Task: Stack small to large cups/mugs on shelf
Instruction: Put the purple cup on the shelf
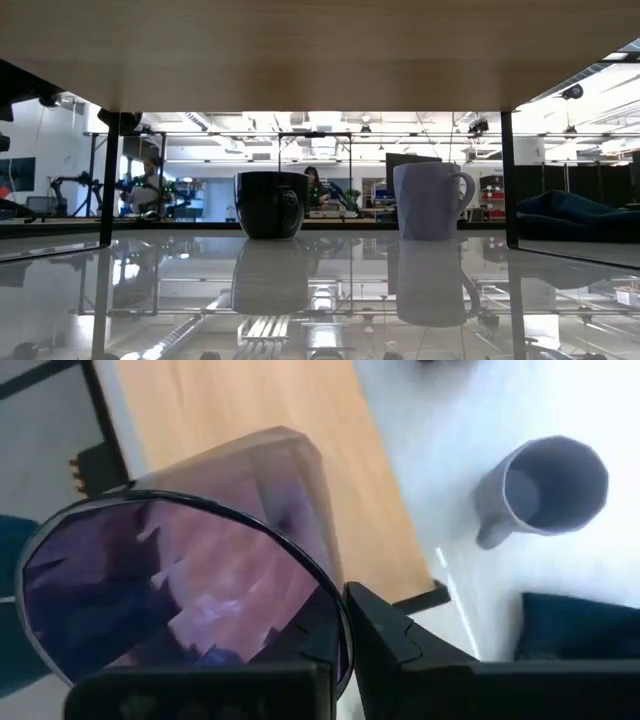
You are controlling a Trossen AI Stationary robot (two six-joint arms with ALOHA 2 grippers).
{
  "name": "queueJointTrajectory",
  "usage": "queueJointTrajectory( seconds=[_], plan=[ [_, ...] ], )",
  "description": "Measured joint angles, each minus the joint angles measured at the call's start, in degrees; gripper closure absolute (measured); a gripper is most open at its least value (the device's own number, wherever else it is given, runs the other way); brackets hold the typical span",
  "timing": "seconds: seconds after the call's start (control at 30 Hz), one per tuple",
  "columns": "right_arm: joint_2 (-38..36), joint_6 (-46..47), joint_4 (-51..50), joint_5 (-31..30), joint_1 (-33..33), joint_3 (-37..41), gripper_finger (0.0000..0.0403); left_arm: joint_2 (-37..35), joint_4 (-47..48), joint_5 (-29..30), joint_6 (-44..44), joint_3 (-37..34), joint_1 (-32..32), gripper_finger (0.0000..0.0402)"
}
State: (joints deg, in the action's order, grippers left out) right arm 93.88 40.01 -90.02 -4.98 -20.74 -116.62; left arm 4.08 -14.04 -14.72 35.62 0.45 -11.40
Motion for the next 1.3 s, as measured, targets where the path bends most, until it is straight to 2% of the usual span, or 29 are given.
queueJointTrajectory(
  seconds=[0.13,0.27,0.77,1.3],
  plan=[
    [1.33,-0.18,0.00,6.80,2.63,0.15,0.0390,0.02,0.00,-0.02,0.00,0.00,0.00,0.0301],
    [1.49,-0.05,0.00,9.38,2.79,0.15,0.0390,0.02,0.00,-0.02,-0.02,0.01,0.00,0.0301],
    [-2.51,1.27,0.00,7.31,3.09,0.88,0.0390,0.00,0.00,-0.02,0.00,0.02,0.00,0.0301],
    [-2.73,0.56,0.02,8.40,3.26,5.28,0.0390,0.00,0.00,-0.01,-0.01,0.01,0.00,0.0301]
  ],
)
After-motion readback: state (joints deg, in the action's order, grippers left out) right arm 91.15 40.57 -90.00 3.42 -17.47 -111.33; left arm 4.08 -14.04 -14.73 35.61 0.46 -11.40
